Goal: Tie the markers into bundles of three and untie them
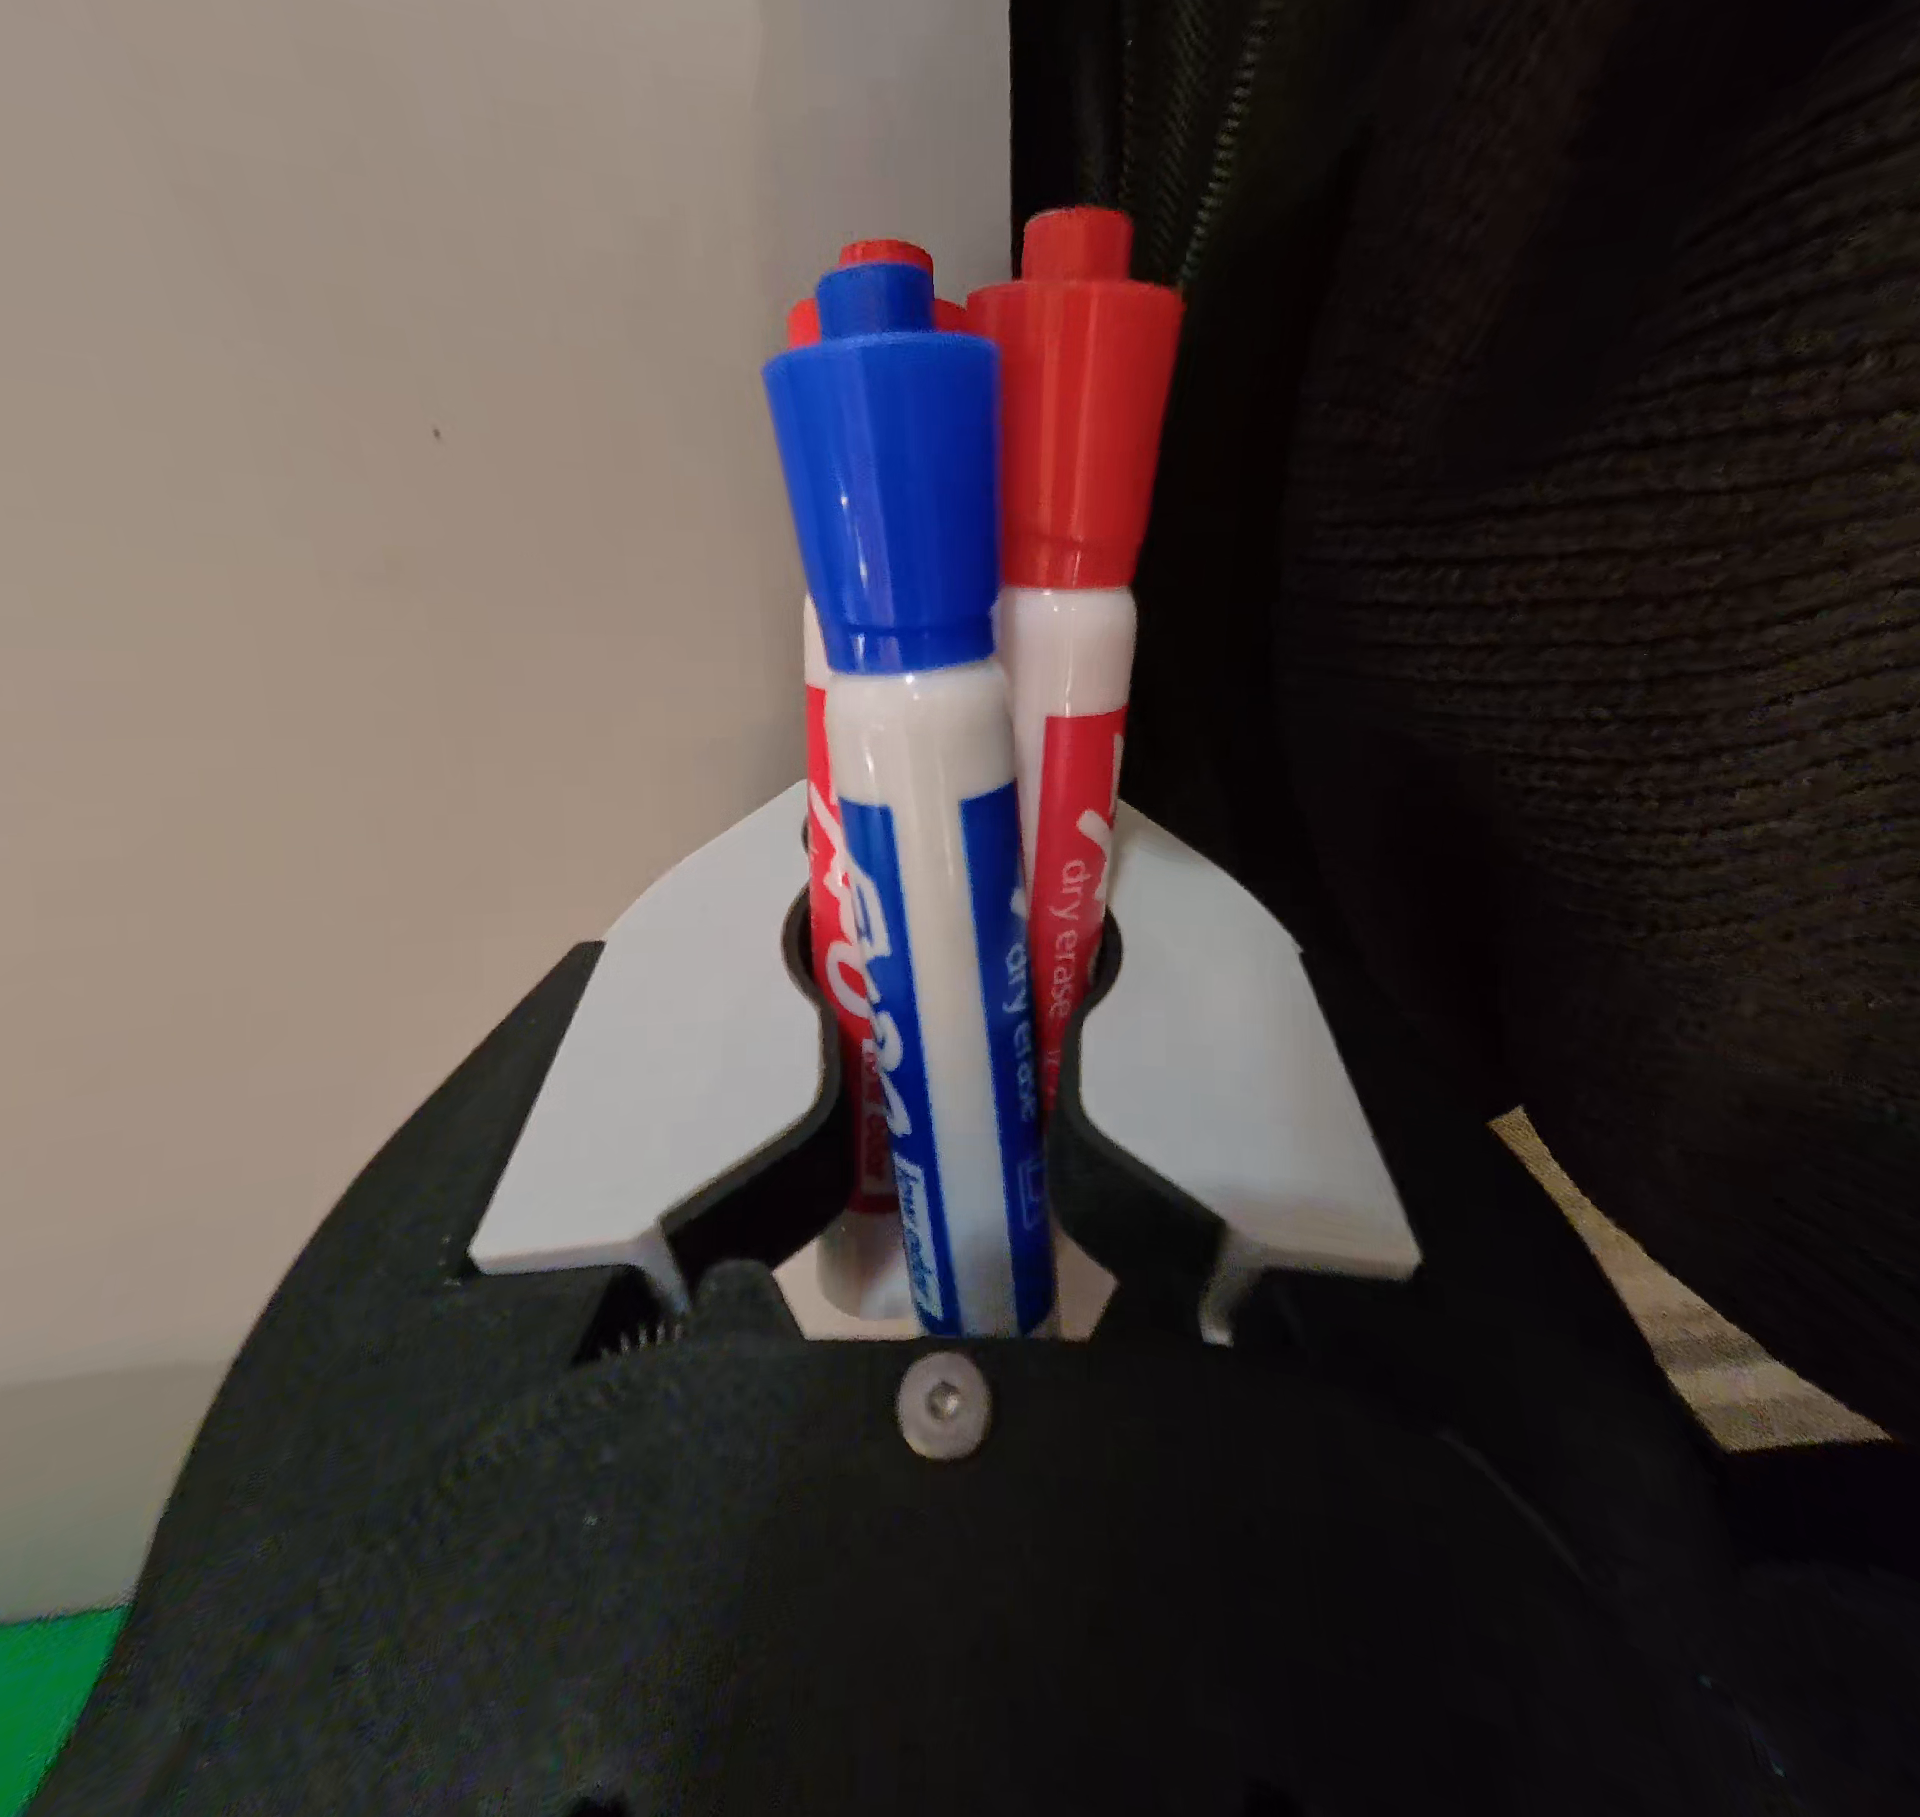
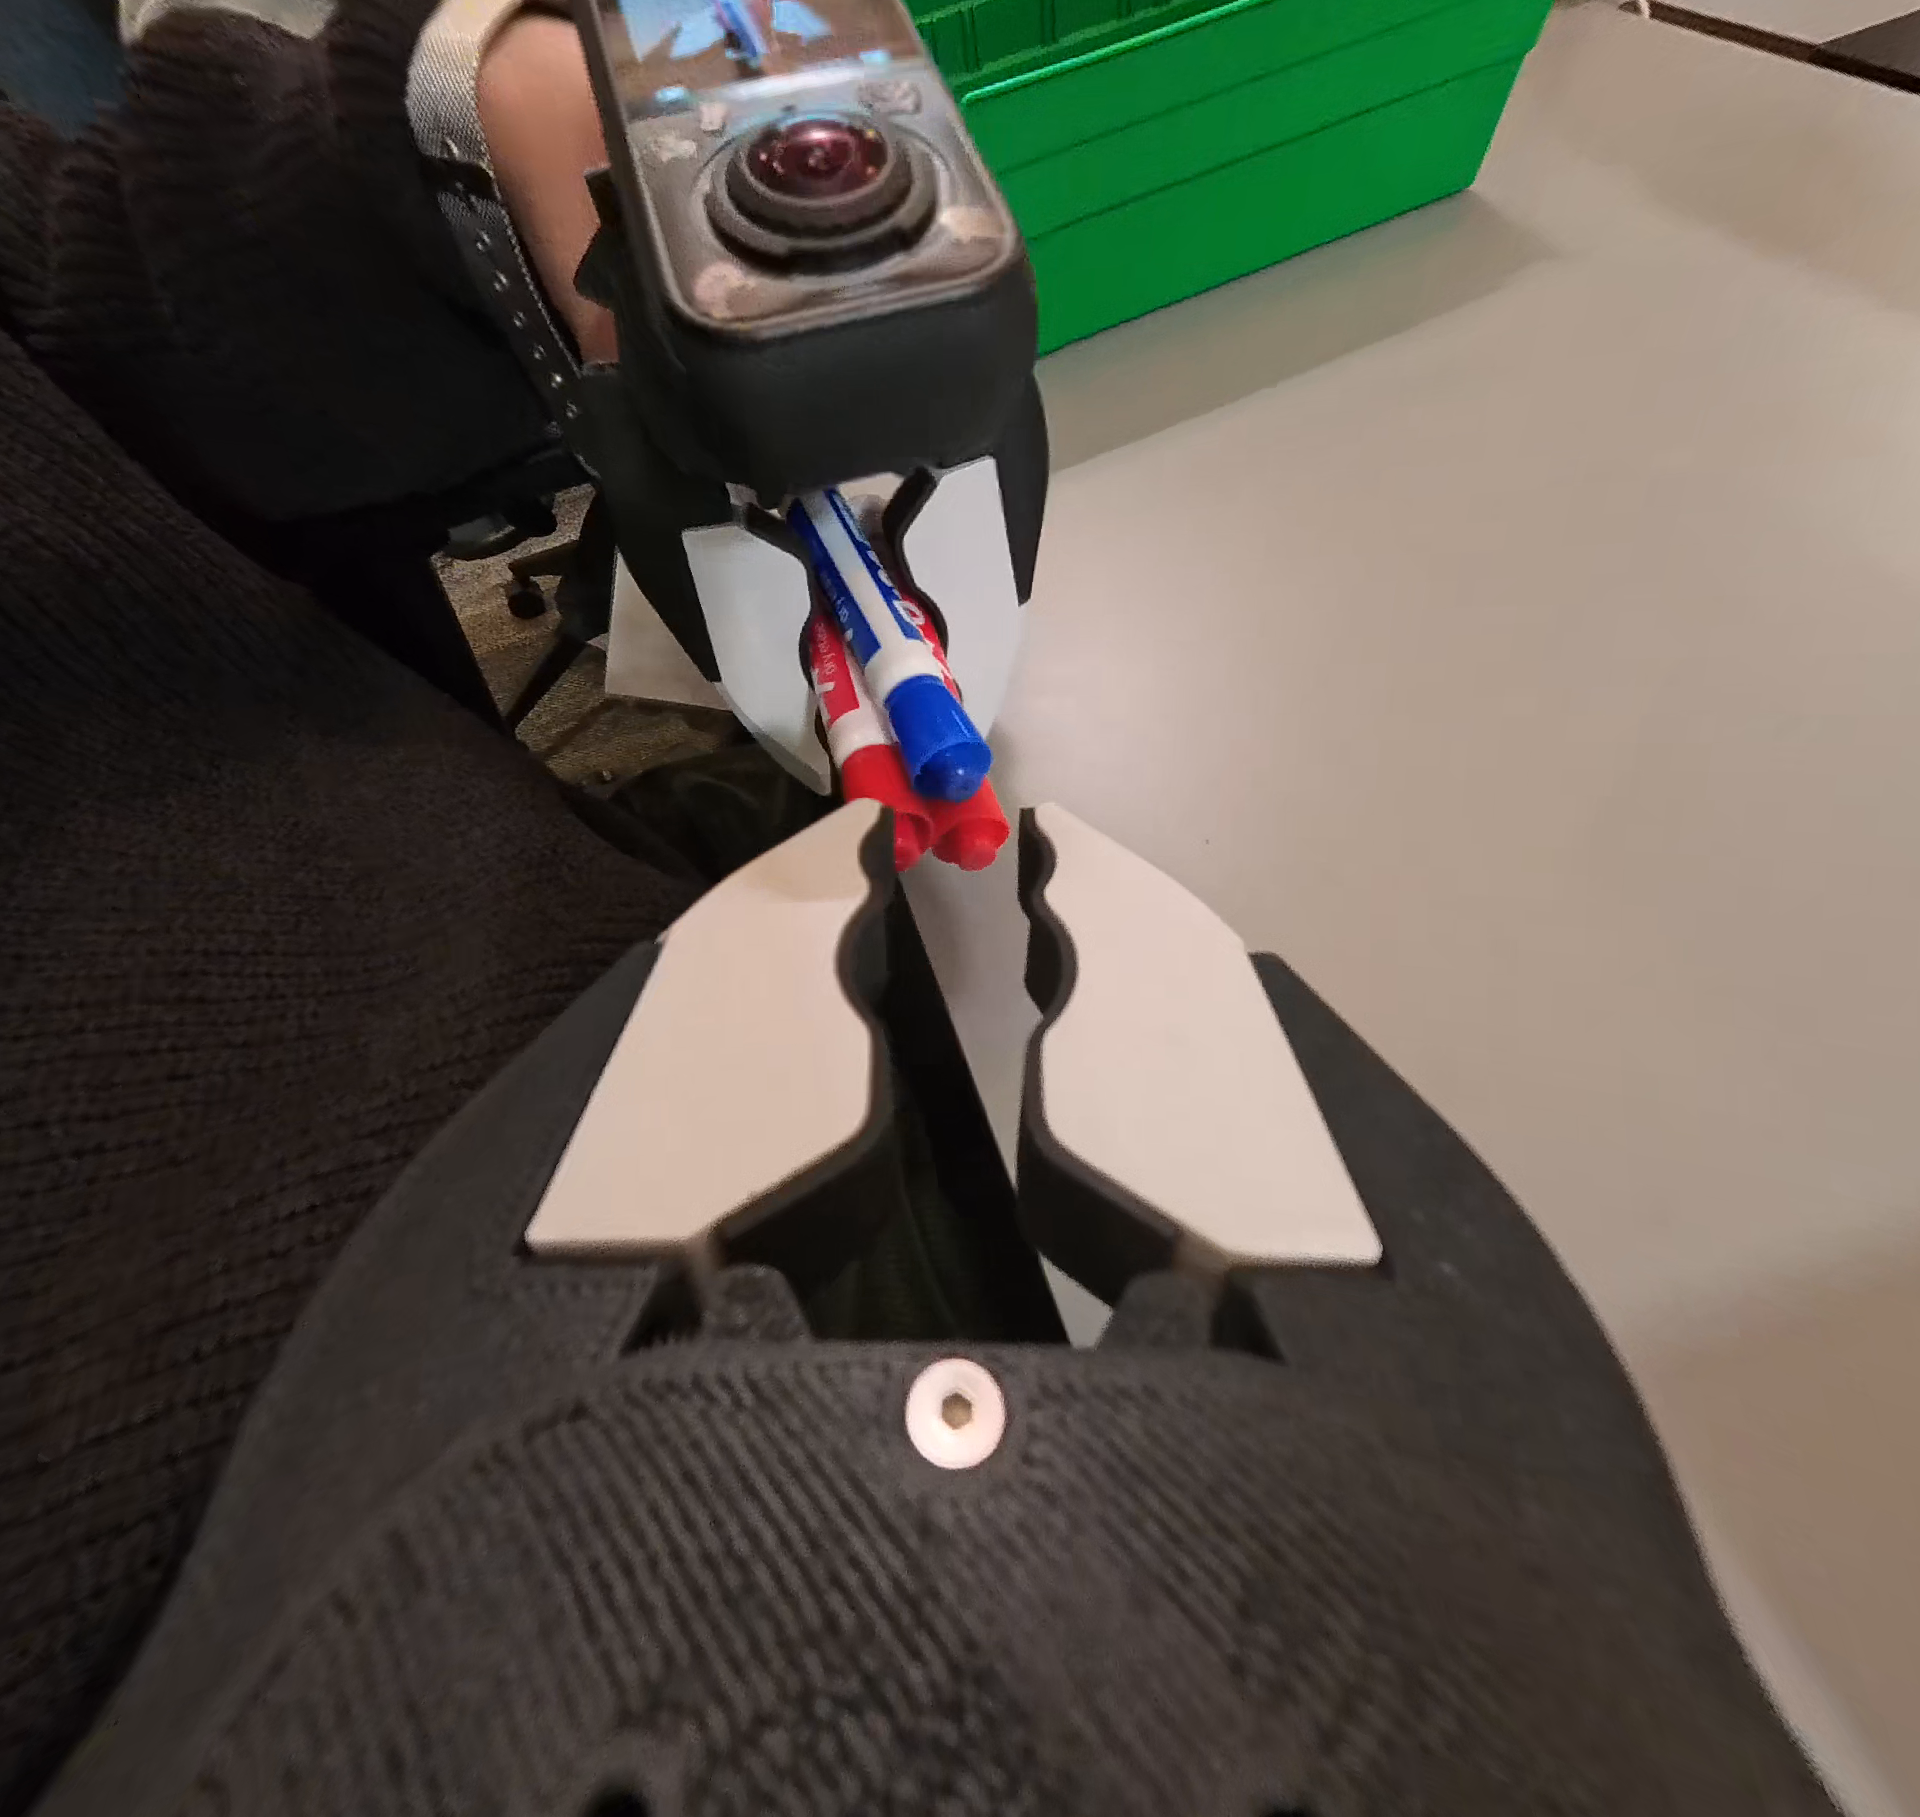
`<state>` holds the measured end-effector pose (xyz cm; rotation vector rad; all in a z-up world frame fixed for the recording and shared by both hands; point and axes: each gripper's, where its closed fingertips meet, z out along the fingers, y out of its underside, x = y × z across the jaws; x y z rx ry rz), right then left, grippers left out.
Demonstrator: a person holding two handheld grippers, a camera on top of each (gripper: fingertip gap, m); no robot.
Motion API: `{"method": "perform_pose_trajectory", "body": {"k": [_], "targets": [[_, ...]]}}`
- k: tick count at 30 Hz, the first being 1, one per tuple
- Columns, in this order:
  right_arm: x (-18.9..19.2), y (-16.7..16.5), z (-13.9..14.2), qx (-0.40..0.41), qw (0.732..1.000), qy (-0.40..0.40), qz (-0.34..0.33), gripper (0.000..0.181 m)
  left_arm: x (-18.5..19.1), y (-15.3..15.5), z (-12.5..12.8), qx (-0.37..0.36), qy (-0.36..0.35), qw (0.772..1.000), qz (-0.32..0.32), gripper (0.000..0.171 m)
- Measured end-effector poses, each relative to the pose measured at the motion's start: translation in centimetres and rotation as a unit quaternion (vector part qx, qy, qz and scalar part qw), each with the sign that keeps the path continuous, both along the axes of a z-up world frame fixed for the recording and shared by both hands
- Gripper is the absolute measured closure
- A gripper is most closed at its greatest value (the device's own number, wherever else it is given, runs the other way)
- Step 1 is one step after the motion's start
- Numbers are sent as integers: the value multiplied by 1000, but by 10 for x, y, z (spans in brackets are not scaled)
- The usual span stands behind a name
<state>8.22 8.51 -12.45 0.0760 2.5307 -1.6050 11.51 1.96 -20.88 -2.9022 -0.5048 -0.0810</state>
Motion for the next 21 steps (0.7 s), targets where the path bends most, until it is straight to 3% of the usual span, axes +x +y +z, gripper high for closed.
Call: {"method": "perform_pose_trajectory", "body": {"k": [7,12,16,21], "targets": [[8,-9,-8,12,999,21,21,154,3,8,6,-8,-4,1000,-14,128],[11,-11,-5,-2,1000,-18,26,146,6,15,7,-11,3,1000,-27,128],[10,-10,-6,4,999,-41,21,159,5,15,8,-9,9,1000,-26,128],[7,-7,-6,6,999,-39,14,161,3,9,8,-7,4,1000,-10,128]]}}
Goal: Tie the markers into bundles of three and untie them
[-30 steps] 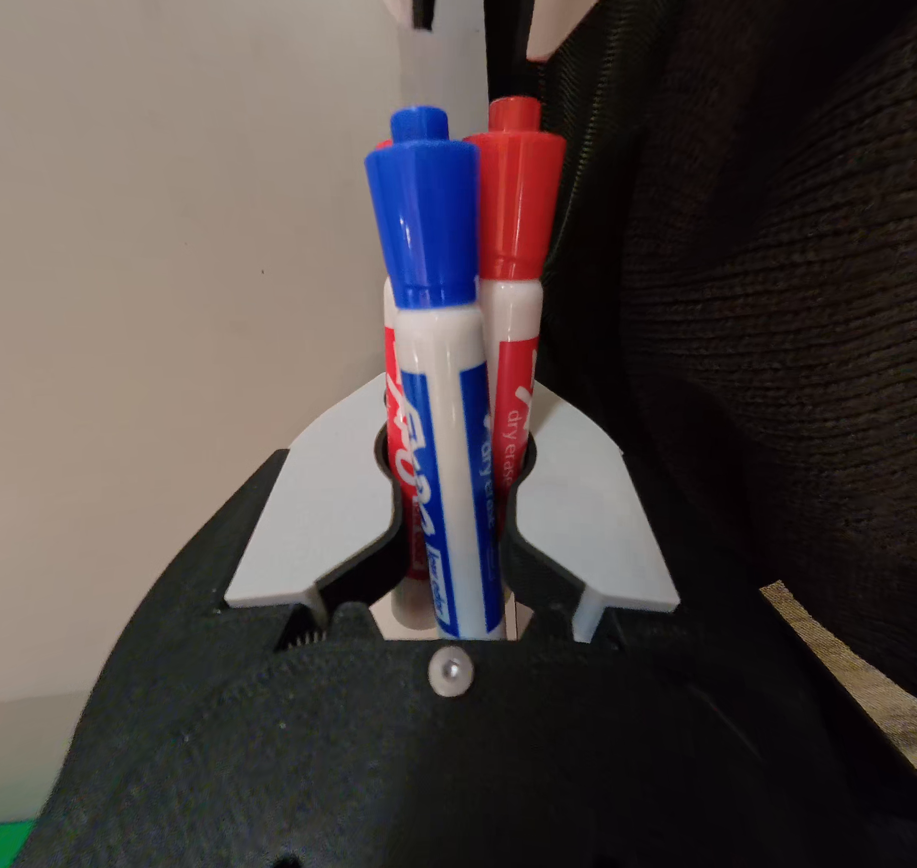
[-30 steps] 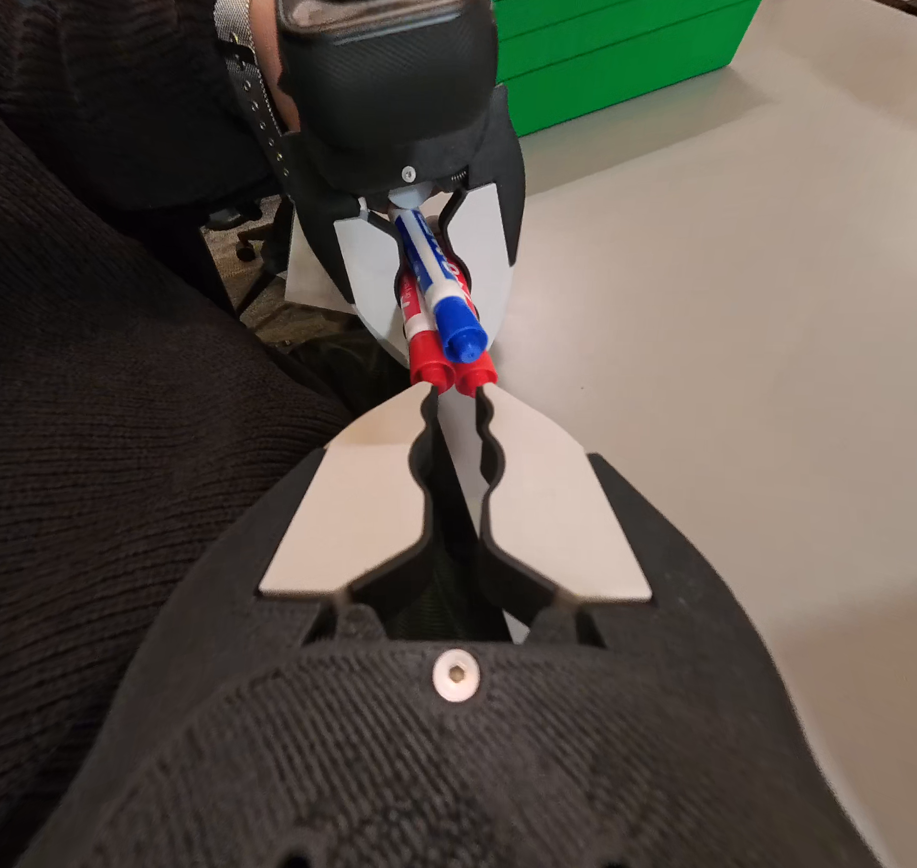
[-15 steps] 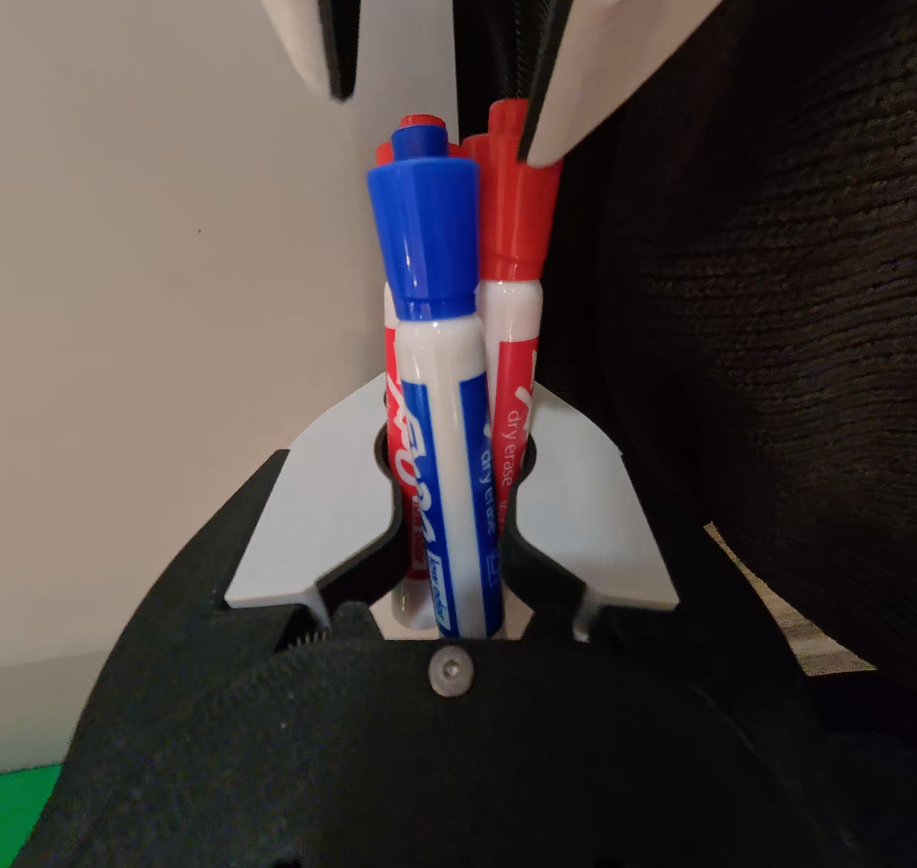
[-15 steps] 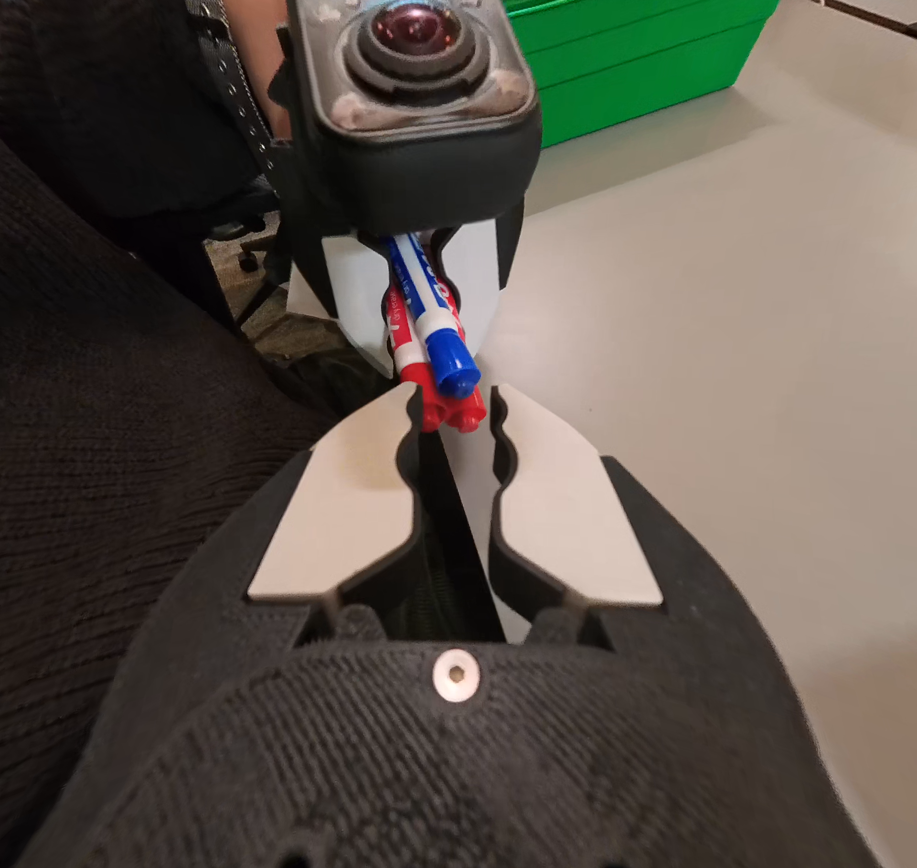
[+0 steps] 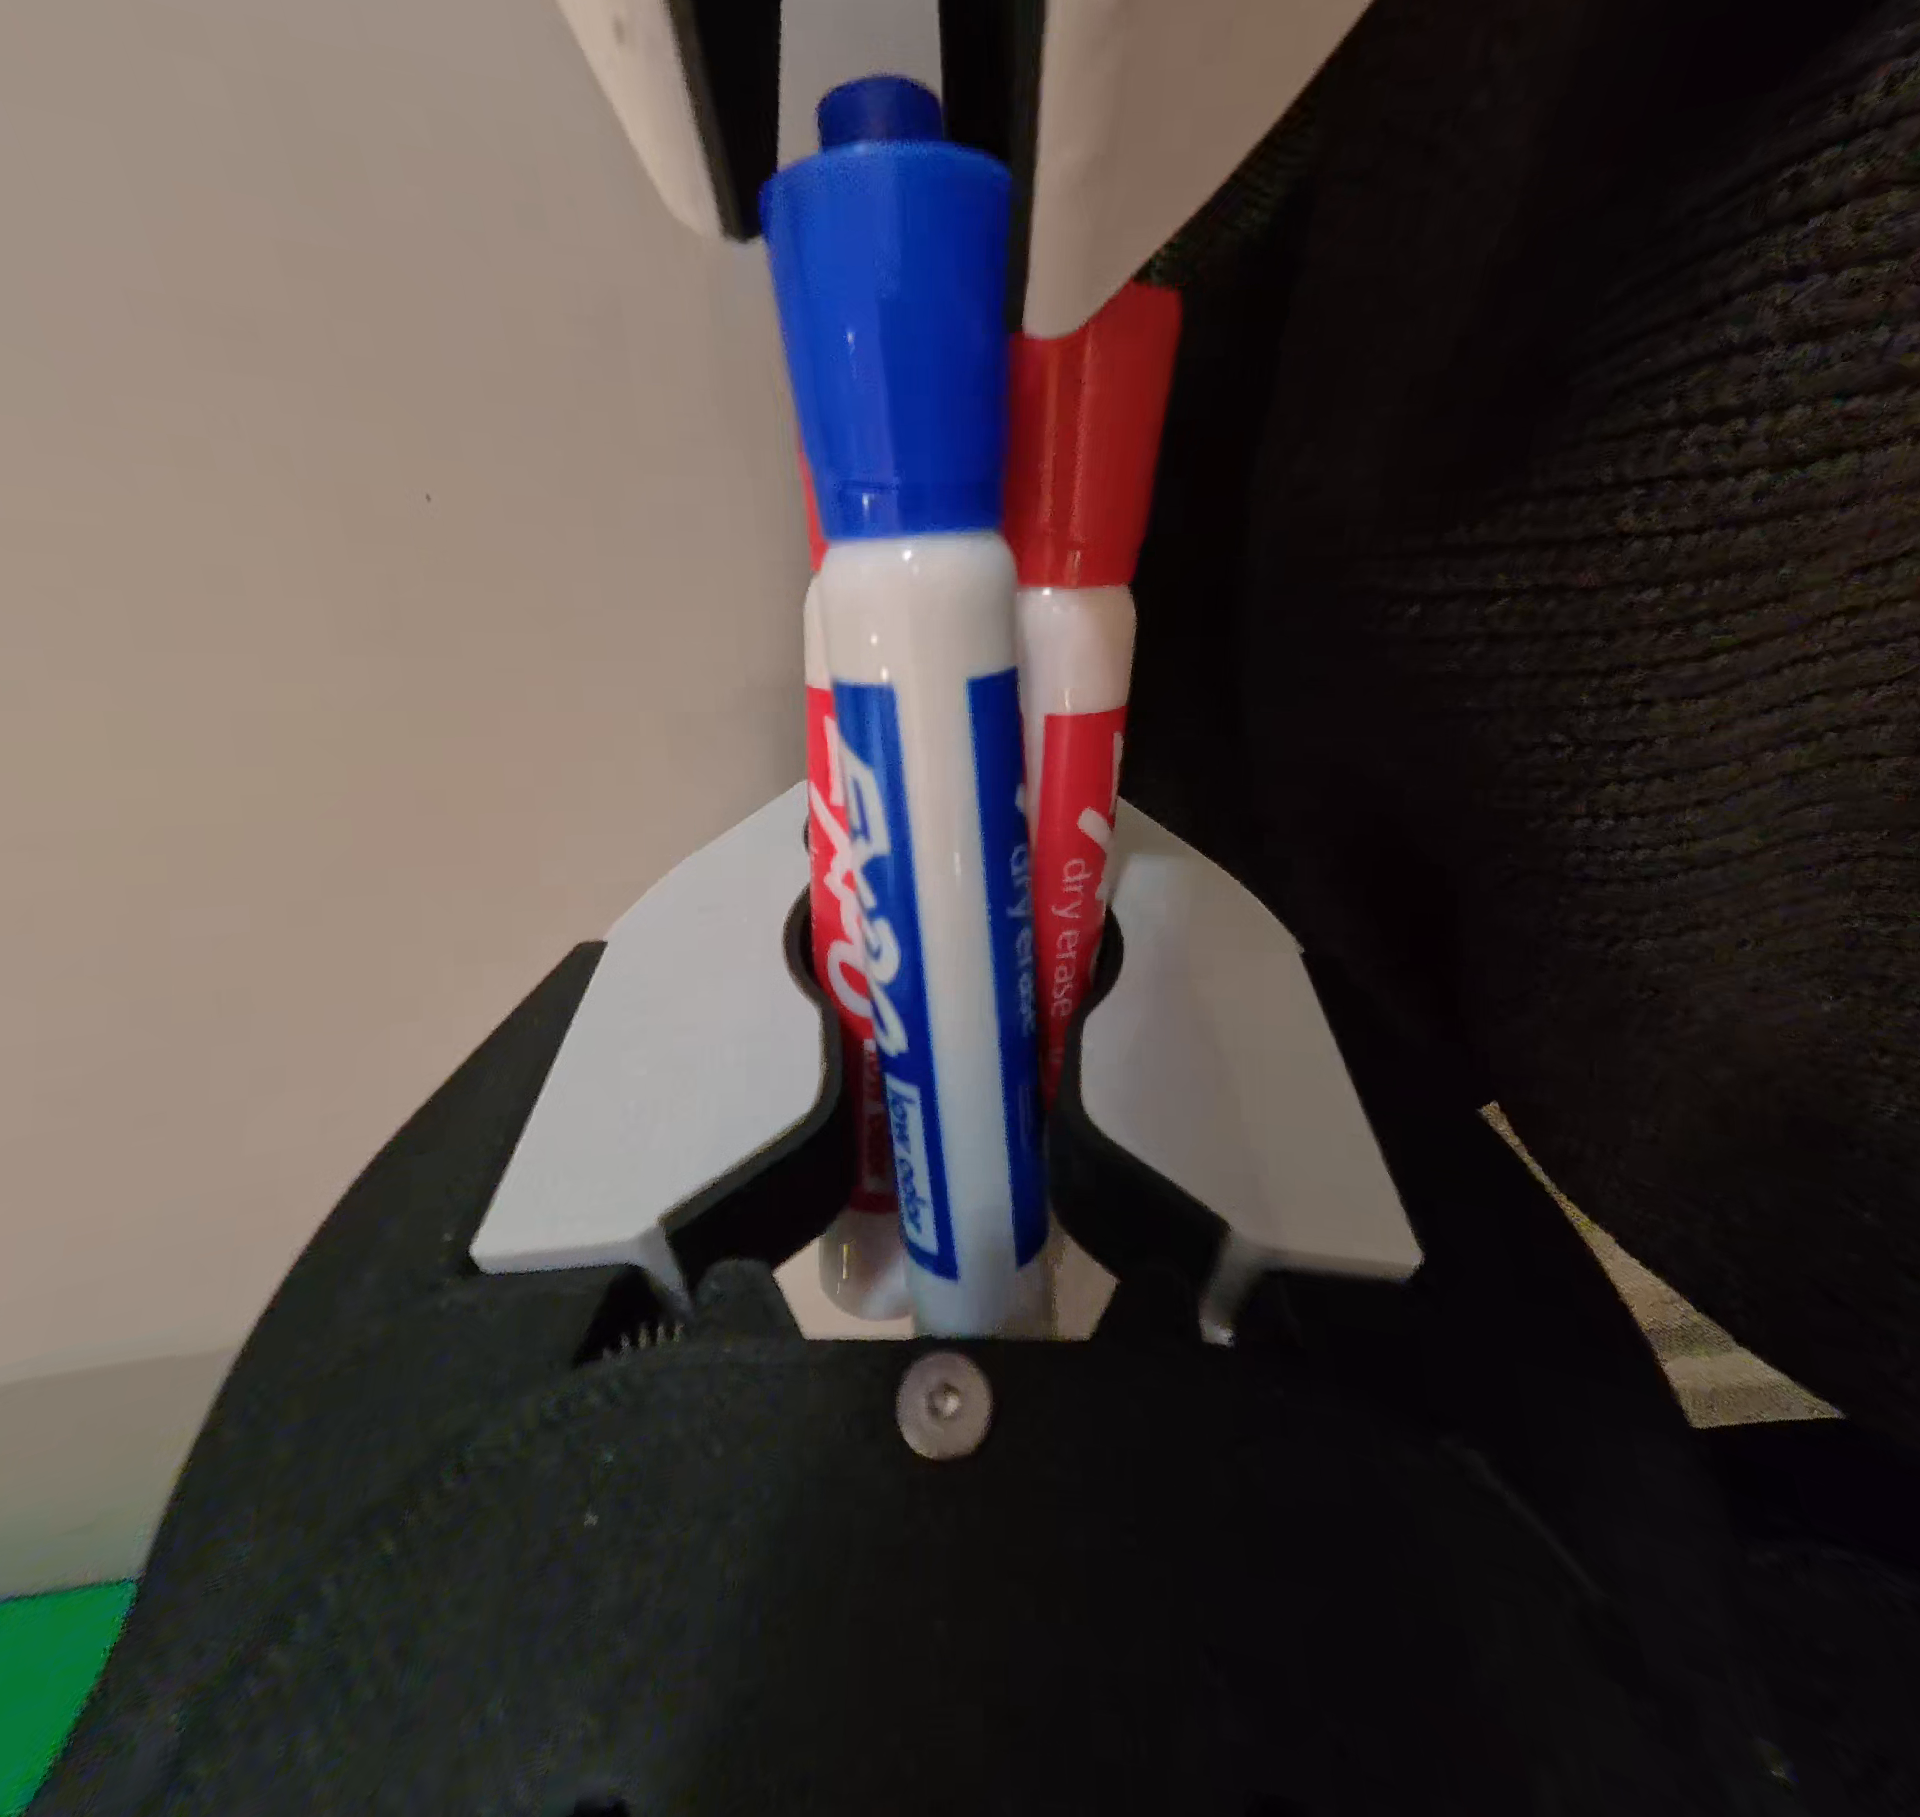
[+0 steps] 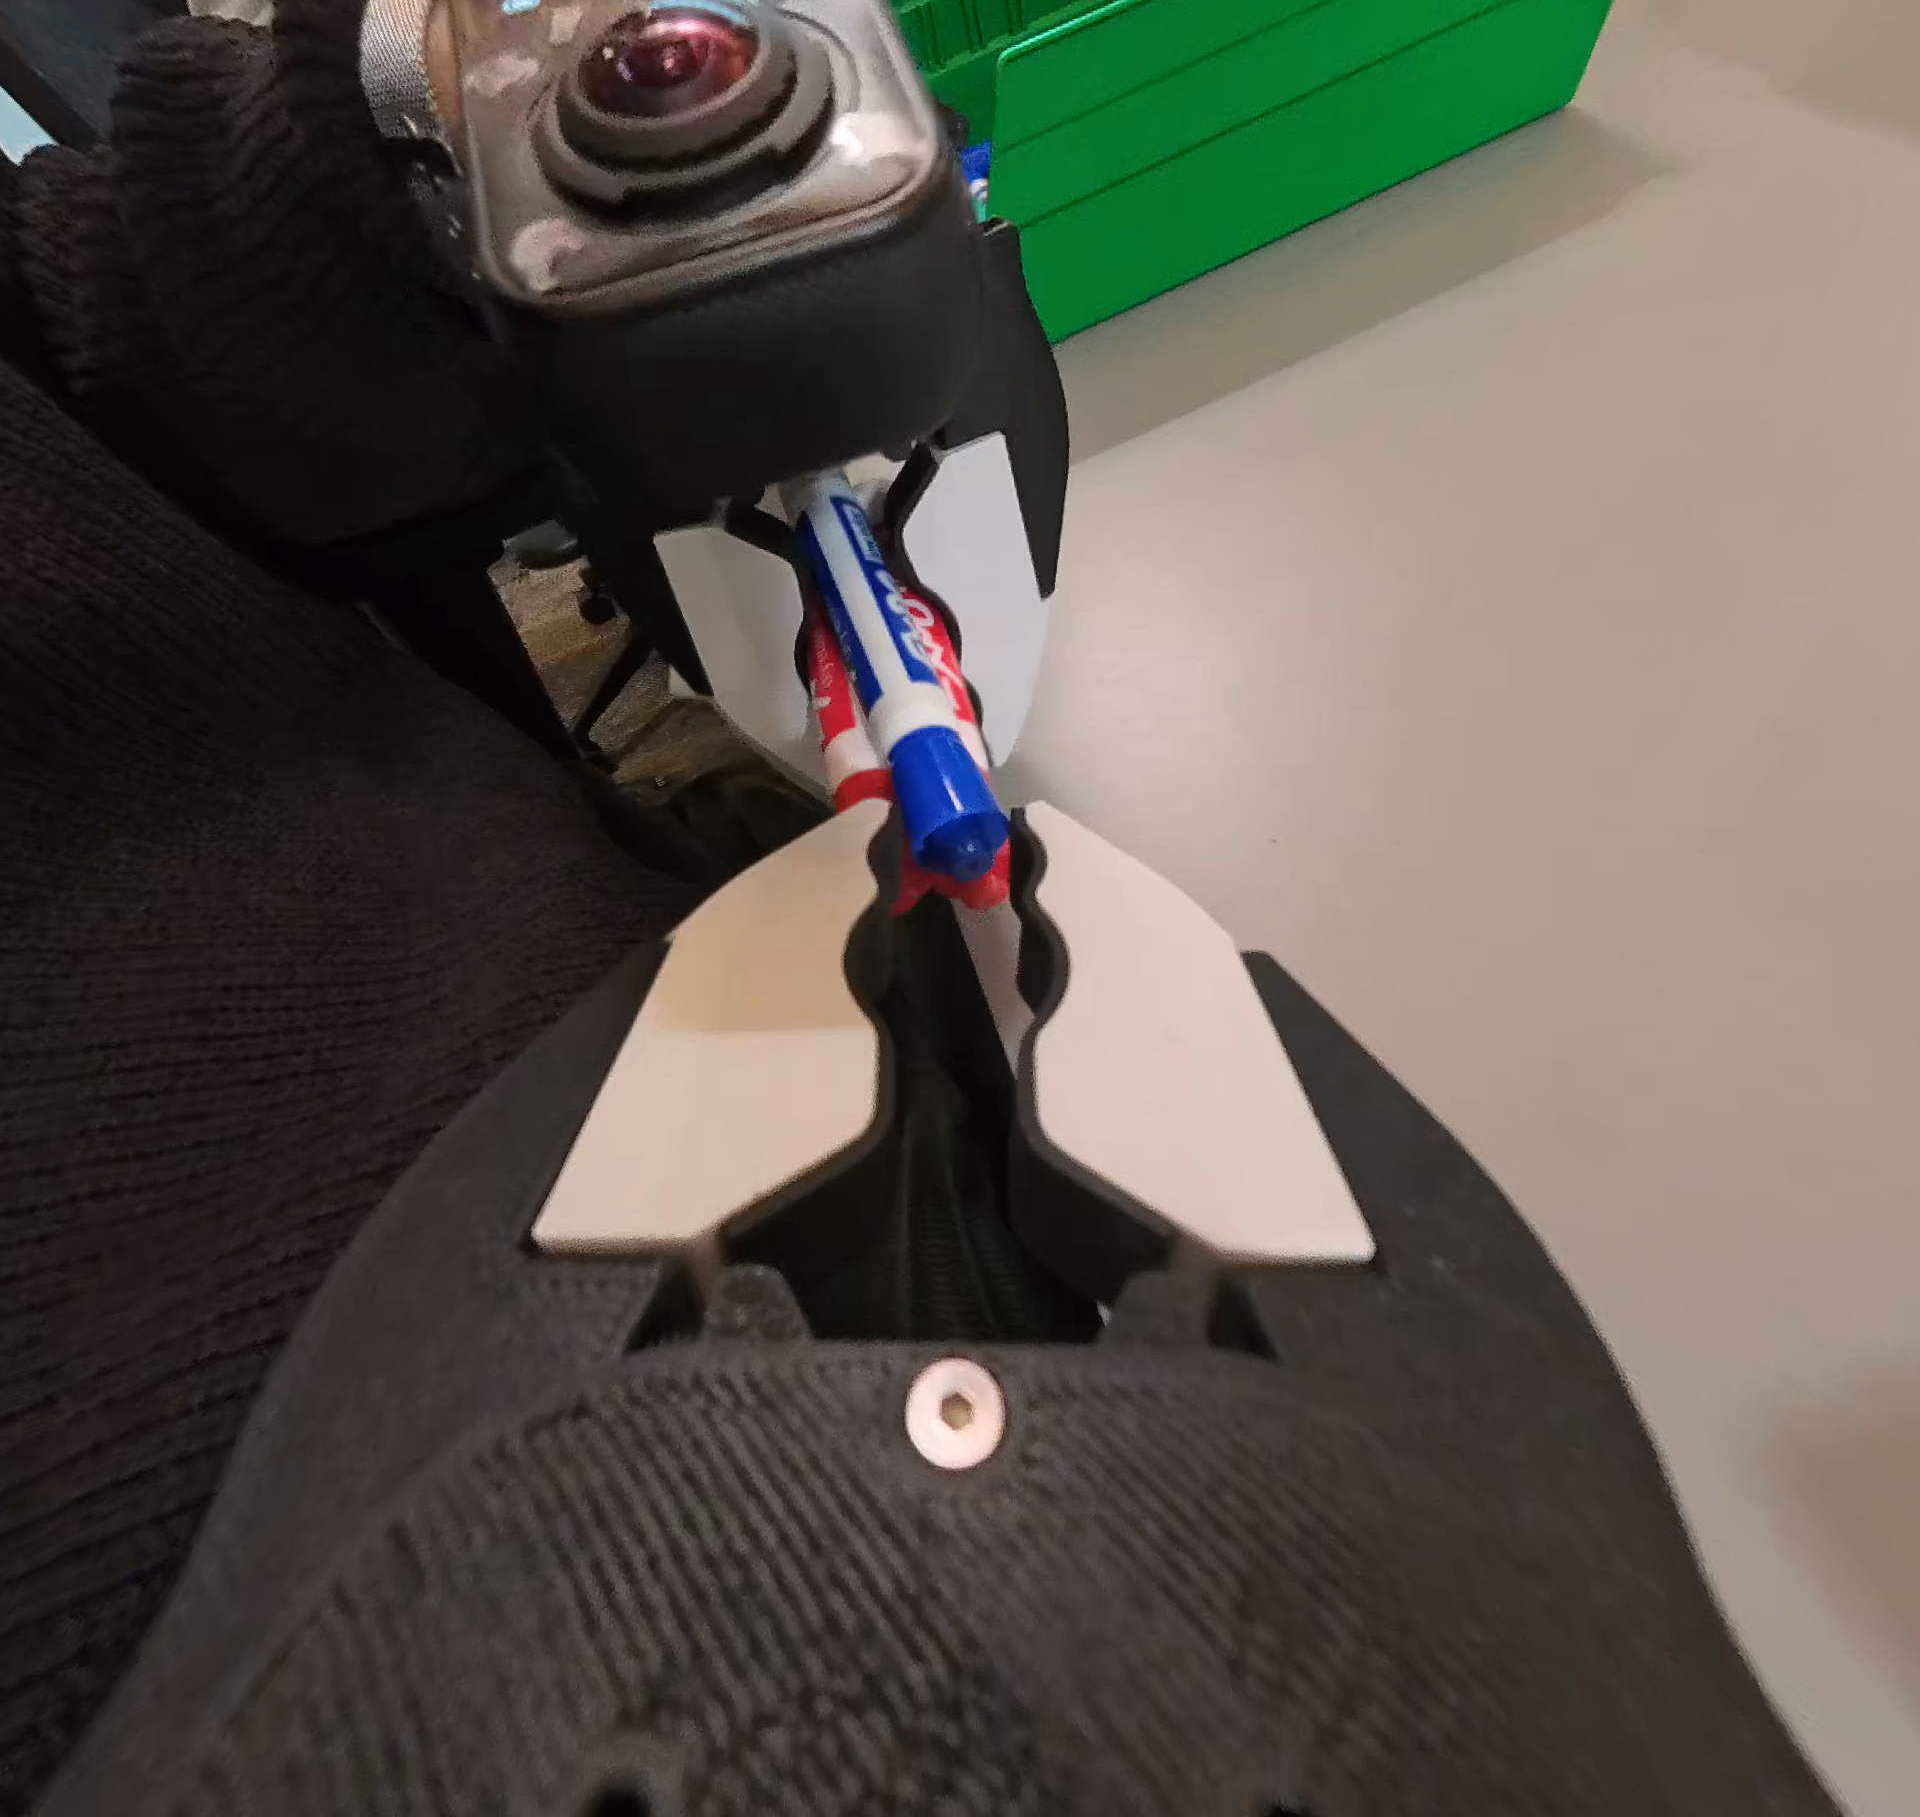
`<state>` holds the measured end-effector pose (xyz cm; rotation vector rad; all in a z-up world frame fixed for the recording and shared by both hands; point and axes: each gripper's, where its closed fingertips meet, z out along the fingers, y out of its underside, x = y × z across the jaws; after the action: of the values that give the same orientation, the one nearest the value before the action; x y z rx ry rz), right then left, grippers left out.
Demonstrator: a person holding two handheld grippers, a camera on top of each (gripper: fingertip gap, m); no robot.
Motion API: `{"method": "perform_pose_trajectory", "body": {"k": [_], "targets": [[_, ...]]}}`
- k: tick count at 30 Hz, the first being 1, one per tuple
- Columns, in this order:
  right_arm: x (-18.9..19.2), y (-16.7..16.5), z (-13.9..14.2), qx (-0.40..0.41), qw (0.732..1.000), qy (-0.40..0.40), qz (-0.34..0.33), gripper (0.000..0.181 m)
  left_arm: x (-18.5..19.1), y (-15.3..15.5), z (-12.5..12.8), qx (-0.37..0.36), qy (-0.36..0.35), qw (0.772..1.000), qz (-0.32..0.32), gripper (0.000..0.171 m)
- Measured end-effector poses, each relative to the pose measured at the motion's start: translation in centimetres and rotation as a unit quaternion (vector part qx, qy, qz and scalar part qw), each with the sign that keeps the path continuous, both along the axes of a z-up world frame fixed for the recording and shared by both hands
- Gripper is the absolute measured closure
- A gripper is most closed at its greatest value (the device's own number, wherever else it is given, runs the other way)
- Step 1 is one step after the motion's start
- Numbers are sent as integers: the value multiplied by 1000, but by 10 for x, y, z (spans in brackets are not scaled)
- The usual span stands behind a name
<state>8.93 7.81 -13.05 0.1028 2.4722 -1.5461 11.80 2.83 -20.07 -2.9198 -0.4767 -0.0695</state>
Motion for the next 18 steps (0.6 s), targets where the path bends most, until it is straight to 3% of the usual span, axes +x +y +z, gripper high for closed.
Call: {"method": "perform_pose_trajectory", "body": {"k": [18], "targets": [[1,0,-5,10,1000,10,3,151,-1,-4,-2,-4,-1,1000,3,128]]}}
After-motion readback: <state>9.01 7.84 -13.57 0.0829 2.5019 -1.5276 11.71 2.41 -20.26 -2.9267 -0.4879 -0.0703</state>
